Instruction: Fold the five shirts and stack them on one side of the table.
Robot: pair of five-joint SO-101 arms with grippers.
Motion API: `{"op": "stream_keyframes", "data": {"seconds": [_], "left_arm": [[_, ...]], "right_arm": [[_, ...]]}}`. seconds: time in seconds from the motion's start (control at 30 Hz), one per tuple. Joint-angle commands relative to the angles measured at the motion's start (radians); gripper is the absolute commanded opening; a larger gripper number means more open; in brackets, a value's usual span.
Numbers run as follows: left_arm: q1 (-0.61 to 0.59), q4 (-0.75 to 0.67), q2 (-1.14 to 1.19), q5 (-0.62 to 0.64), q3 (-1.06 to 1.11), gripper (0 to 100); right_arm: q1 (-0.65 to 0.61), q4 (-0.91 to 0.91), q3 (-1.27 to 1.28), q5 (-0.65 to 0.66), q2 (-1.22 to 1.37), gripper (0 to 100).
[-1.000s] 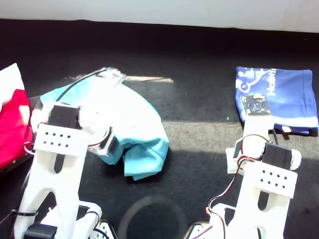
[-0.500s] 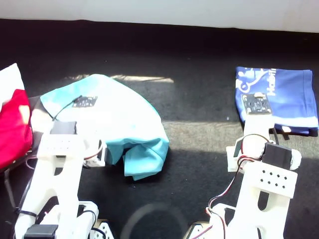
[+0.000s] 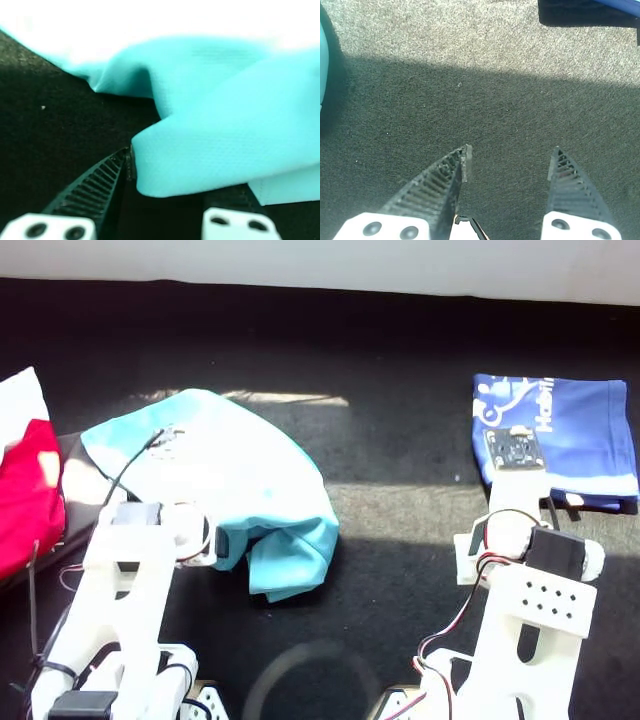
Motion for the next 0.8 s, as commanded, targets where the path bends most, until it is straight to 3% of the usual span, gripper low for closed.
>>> {"op": "stream_keyframes", "data": {"seconds": [0.0,0.23,0.37,0.53,0.63,0.77], "left_arm": [[0.056,-0.017,-0.001,0.005,0.013,21],[0.101,-0.055,-0.001,0.005,0.016,20],[0.097,-0.055,-0.008,0.003,0.007,2],[0.094,-0.044,-0.01,0.003,0.007,1],[0.065,0.015,-0.01,-0.002,-0.025,1],[-0.024,0.213,-0.01,-0.008,-0.209,1]], "right_arm": [[-0.008,-0.01,-0.002,-0.005,-0.015,24.3],[-0.01,-0.01,-0.002,-0.005,-0.013,24.3],[-0.01,-0.01,-0.002,-0.005,-0.016,24.3],[-0.01,-0.01,-0.002,-0.005,-0.015,24.3],[-0.01,-0.028,-0.002,-0.006,-0.01,24.3],[-0.025,-0.081,-0.008,-0.023,-0.007,24.3]]}}
